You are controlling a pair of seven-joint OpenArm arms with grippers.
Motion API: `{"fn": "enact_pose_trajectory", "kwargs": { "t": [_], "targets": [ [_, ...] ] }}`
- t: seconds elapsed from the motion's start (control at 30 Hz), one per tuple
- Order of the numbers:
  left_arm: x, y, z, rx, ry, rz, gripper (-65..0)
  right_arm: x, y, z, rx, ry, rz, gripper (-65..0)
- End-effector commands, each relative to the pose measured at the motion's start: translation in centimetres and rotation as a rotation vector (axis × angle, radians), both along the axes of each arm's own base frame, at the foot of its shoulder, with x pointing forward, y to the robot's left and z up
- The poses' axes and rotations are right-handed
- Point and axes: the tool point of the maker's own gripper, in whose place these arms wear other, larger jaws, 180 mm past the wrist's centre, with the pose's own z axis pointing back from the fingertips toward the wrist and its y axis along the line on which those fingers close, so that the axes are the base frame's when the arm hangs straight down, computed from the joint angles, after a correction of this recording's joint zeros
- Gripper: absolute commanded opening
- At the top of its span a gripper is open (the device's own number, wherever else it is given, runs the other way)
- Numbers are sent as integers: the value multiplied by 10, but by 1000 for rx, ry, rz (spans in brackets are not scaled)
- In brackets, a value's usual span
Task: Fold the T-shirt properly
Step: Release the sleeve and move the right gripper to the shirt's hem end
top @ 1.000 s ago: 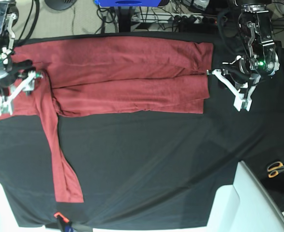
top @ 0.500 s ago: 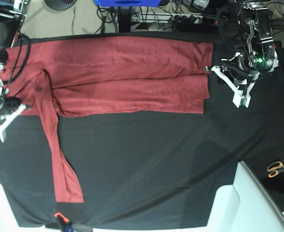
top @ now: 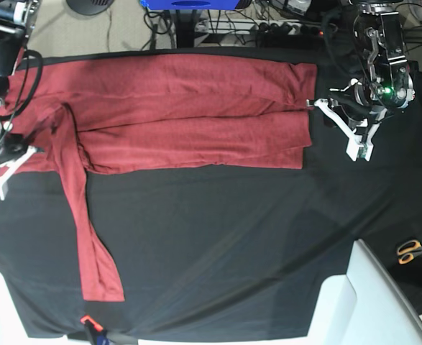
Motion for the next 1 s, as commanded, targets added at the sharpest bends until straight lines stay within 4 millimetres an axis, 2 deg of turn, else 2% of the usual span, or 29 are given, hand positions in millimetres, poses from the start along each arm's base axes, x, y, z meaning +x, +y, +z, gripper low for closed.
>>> {"fn": "enact_pose_trajectory", "kwargs": {
  "t": [0.0, 0.27, 0.37, 0.53, 0.83, 0.97],
  "targets": [
    [8, 5, 9, 13, -36, -4, -650, 8, -13, 13, -32, -35, -6, -647],
    [8, 5, 9, 13, -37, -3, -650, -7, -33, 12, -69, -1, -11, -647],
    [8, 5, 8, 13, -35, -3, -650, -15, -36, 4, -60, 29, -23, -647],
    [8, 6, 8, 15, -34, -3, -650, -29, -55, 1, -38, 33, -117, -647],
    [8, 8, 9, 20, -34, -4, -650, -30, -74, 15, -68, 10, -148, -647],
    [7, 8, 8, 19, -31, -4, -650, -24, -66, 33, -95, -35, -121, -647]
  ]
}}
